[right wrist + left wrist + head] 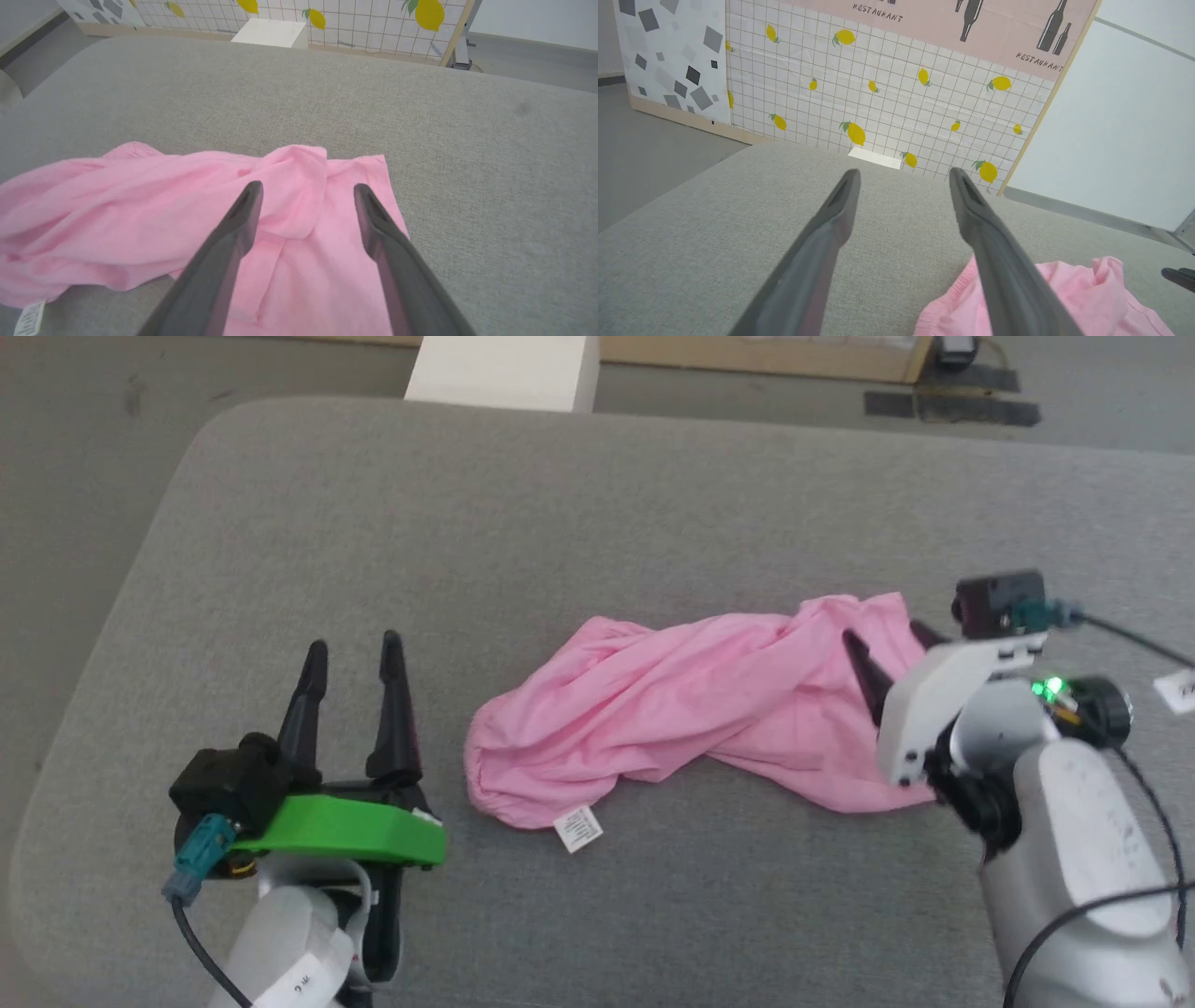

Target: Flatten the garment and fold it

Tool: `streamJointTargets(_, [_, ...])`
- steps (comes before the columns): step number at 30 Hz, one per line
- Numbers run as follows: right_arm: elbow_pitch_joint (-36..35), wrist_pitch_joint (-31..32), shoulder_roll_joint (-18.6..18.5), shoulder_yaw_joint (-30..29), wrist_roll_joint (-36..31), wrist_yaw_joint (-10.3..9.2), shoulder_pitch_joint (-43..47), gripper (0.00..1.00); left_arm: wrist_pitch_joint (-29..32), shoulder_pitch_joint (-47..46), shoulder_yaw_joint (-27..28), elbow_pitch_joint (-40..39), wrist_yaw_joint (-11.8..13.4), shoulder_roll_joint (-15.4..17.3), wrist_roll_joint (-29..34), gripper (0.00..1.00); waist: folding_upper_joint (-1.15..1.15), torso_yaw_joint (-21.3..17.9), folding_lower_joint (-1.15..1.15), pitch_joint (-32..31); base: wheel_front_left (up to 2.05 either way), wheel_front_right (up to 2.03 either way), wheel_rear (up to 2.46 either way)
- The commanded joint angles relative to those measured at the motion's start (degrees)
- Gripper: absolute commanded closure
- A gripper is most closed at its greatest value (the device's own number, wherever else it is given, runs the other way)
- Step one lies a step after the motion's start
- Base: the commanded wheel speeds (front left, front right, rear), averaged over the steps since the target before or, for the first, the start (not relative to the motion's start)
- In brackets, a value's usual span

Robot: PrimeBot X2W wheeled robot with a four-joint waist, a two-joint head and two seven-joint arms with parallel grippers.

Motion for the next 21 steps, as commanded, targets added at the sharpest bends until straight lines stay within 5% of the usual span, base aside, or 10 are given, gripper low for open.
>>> streamJointTargets(1, [1.1,0.2,-0.2,-0.6,-1.4,-0.08,-2.1,0.00,-0.2,1.0,0.5,-0.7,-1.0,-1.1,1.3,0.00,0.00,2.8,0.00,2.8,0.00,0.00,0.00])
streamJointTargets(14, [11.7,3.6,-0.7,-2.7,-7.2,-0.08,-10.7,0.00,-0.3,1.0,3.7,-1.0,-7.0,-5.7,8.0,0.00,0.00,6.6,0.00,6.7,0.00,0.00,0.00])
streamJointTargets(15, [12.2,3.6,-0.7,-2.8,-7.1,-0.08,-10.9,0.22,-0.3,0.9,3.8,-0.9,-7.1,-5.8,8.3,0.00,0.00,6.6,0.00,6.7,0.00,0.00,0.00])
streamJointTargets(17, [13.2,2.4,-0.5,-2.2,-6.4,-0.08,-11.7,1.00,-0.3,0.9,3.9,-0.2,-7.5,-5.9,8.6,0.00,0.00,6.1,0.00,6.3,0.00,0.00,0.00])
streamJointTargets(21, [12.6,0.5,-0.4,-1.3,-4.7,-0.08,-11.8,1.00,-0.3,1.2,4.1,0.2,-7.1,-6.0,8.1,0.00,0.00,5.1,0.00,4.8,0.00,0.00,0.00])
